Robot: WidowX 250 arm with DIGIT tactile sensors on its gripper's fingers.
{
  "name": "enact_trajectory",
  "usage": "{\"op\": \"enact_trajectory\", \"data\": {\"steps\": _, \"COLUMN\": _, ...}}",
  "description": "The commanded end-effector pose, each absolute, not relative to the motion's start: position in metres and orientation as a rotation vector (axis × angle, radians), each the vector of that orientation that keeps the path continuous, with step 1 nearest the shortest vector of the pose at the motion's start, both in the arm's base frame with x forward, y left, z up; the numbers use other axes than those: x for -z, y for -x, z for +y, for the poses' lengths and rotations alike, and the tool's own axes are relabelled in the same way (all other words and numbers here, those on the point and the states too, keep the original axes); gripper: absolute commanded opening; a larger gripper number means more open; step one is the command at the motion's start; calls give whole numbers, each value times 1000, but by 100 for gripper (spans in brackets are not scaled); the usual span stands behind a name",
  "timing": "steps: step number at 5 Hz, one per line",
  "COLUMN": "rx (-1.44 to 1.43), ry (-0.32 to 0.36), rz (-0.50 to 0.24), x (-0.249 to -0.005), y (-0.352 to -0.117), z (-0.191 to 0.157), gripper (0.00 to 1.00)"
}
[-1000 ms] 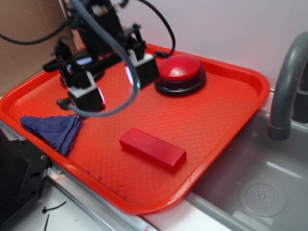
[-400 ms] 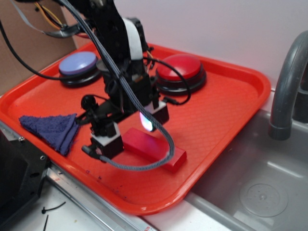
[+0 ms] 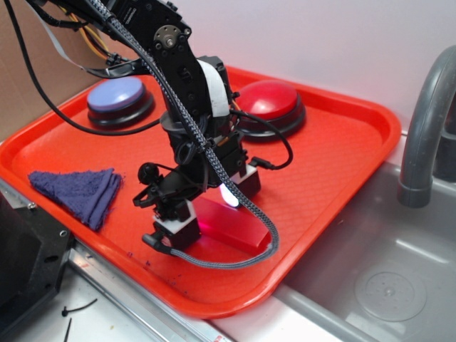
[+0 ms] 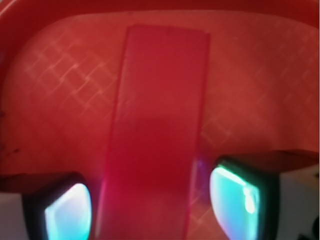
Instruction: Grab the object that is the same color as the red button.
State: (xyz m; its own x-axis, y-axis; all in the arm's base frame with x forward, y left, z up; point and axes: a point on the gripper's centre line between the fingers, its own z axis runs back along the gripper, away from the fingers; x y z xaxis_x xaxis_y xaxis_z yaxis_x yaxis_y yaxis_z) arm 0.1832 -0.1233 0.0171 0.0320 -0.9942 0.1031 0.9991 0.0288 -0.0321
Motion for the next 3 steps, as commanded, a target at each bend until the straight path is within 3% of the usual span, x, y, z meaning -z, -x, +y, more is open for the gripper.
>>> {"op": "enact_trajectory", "data": {"steps": 1, "rx": 1529, "ry": 83, "rz": -41, "x": -20, "y": -169, "z": -118, "gripper": 0}}
{"op": "enact_trajectory", "data": {"steps": 2, "rx": 1501, "ry": 61, "rz": -9, "x": -23, "y": -170, "z": -115, "gripper": 0}}
{"op": "enact_trajectory", "data": {"steps": 3, "rx": 1324, "ry": 32, "rz": 38, "x": -51, "y": -177, "z": -102, "gripper": 0}}
